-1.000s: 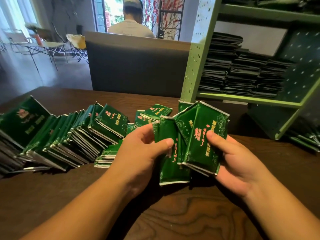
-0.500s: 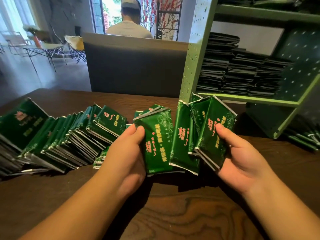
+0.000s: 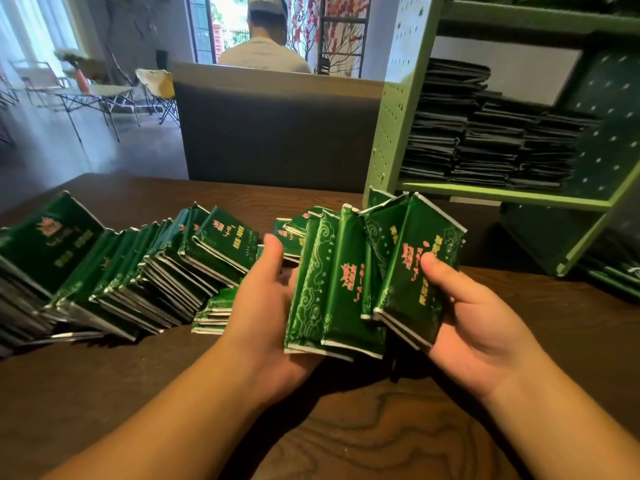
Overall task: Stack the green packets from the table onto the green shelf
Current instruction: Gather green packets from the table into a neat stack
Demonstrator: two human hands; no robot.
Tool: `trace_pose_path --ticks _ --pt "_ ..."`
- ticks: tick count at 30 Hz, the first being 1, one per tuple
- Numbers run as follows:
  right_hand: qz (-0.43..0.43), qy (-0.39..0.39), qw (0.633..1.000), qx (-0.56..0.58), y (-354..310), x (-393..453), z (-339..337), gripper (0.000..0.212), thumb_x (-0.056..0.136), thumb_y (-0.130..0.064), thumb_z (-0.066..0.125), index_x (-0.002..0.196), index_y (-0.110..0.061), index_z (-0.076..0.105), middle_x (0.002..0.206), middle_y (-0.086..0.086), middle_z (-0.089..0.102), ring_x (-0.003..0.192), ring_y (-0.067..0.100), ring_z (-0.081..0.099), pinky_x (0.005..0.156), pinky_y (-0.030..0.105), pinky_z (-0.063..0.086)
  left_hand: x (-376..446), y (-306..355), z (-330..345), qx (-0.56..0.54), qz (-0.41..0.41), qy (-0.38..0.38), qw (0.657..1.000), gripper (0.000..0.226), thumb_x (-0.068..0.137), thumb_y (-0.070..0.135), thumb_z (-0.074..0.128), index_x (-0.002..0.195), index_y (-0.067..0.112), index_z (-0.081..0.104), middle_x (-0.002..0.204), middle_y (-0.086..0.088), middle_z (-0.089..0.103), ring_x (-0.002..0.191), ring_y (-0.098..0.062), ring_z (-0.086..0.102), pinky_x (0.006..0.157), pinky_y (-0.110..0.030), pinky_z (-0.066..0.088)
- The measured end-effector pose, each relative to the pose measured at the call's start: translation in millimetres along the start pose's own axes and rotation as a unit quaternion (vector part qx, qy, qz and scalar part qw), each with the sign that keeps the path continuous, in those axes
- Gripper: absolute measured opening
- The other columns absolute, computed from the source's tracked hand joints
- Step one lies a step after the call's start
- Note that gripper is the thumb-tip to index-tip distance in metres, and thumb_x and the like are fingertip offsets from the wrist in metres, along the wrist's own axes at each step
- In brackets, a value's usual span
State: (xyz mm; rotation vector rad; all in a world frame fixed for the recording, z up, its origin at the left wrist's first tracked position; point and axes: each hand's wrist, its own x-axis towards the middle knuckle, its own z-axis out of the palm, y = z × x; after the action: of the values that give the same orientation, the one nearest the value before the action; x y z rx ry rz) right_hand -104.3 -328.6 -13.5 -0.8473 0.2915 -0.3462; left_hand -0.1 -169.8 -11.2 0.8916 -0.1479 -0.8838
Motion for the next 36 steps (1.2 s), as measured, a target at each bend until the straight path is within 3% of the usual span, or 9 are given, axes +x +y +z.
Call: trace_pose_path --ticks 2,5,9,16,19,22,27,33,36 --pt "-0.024 0.019 0.999 -0.020 -4 -1 0 0.036 0.080 -0.014 0.060 0.111 0.000 0.074 0.110 0.022 0.075 0.097 0.034 0.075 0.074 0.054 0.062 -6 -2 6 -0.003 -0.049 -0.028 0.998 0.051 0.084 0.053 0.066 0.096 0.005 0.077 0.103 -0.023 0.074 0.099 -0.040 0.071 0.099 -0.060 0.050" --pt "-0.035 0.028 0.998 -0.035 -4 0 0 0.040 0.084 -0.012 0.058 0.122 -0.002 0.066 0.114 0.022 0.073 0.101 0.035 0.074 0.075 0.052 0.062 -3 -6 0 0.089 -0.031 -0.063 0.994 0.039 0.059 0.017 0.082 0.095 0.003 0.075 0.091 -0.020 0.072 0.088 -0.037 0.068 0.094 -0.056 0.053" --pt "-0.030 0.044 0.998 -0.035 -4 3 -3 0.044 0.084 -0.012 0.058 0.126 -0.001 0.063 0.114 0.023 0.073 0.101 0.036 0.074 0.072 0.051 0.063 5 -8 -2 0.116 -0.008 0.004 0.993 0.041 0.066 -0.003 0.069 0.107 0.000 0.067 0.096 -0.028 0.069 0.089 -0.038 0.066 0.098 -0.065 0.048" --pt "-0.015 0.072 0.997 -0.016 -2 5 -3 0.046 0.080 -0.016 0.060 0.124 -0.004 0.065 0.113 0.021 0.074 0.099 0.035 0.075 0.071 0.053 0.063 8 -7 0 0.013 0.019 0.002 1.000 0.049 0.057 0.006 0.058 0.105 0.018 0.054 0.105 -0.010 0.053 0.098 -0.034 0.051 0.089 -0.055 0.050" --pt "-0.056 0.095 0.994 -0.019 -2 5 -3 0.042 0.083 -0.015 0.061 0.124 -0.007 0.065 0.113 0.019 0.075 0.102 0.035 0.074 0.079 0.057 0.060 5 -8 1 0.080 0.099 -0.027 0.992 0.026 0.072 -0.007 0.052 0.094 0.008 0.051 0.080 -0.009 0.062 0.070 -0.024 0.064 0.057 -0.032 0.055" --pt "-0.114 0.118 0.985 -0.058 -3 4 -1 0.036 0.084 -0.012 0.062 0.120 -0.011 0.067 0.110 0.013 0.076 0.104 0.031 0.074 0.084 0.051 0.060 0 -8 6 0.155 0.147 -0.030 0.976 0.034 0.085 -0.018 0.044 0.091 0.014 0.053 0.056 0.010 0.061 0.050 -0.003 0.060 0.043 -0.018 0.046" --pt "-0.106 0.086 0.987 -0.085 1 -4 7 0.047 0.077 -0.015 0.064 0.123 -0.012 0.064 0.110 0.012 0.077 0.103 0.028 0.074 0.087 0.049 0.060 1 -15 6 0.216 0.165 -0.044 0.961 0.050 0.085 -0.016 0.043 0.089 0.029 0.065 0.069 0.004 0.069 0.062 -0.015 0.068 0.052 -0.027 0.053" --pt "-0.028 0.011 0.999 -0.042 1 -11 13 0.040 0.081 -0.013 0.057 0.119 -0.005 0.066 0.112 0.021 0.074 0.102 0.036 0.074 0.077 0.051 0.062 2 -14 6 0.131 0.122 -0.045 0.983 0.049 0.087 -0.004 0.045 0.077 0.037 0.070 0.077 -0.007 0.065 0.066 -0.026 0.060 0.057 -0.036 0.048" --pt "0.025 -0.022 0.999 -0.022 4 -11 13 0.038 0.081 -0.013 0.059 0.115 0.001 0.071 0.117 0.026 0.071 0.103 0.038 0.073 0.076 0.052 0.062 3 -16 5 0.068 0.078 -0.053 0.993 0.031 0.067 0.010 0.067 0.096 0.020 0.063 0.066 -0.004 0.064 0.056 -0.018 0.061 0.047 -0.030 0.049"
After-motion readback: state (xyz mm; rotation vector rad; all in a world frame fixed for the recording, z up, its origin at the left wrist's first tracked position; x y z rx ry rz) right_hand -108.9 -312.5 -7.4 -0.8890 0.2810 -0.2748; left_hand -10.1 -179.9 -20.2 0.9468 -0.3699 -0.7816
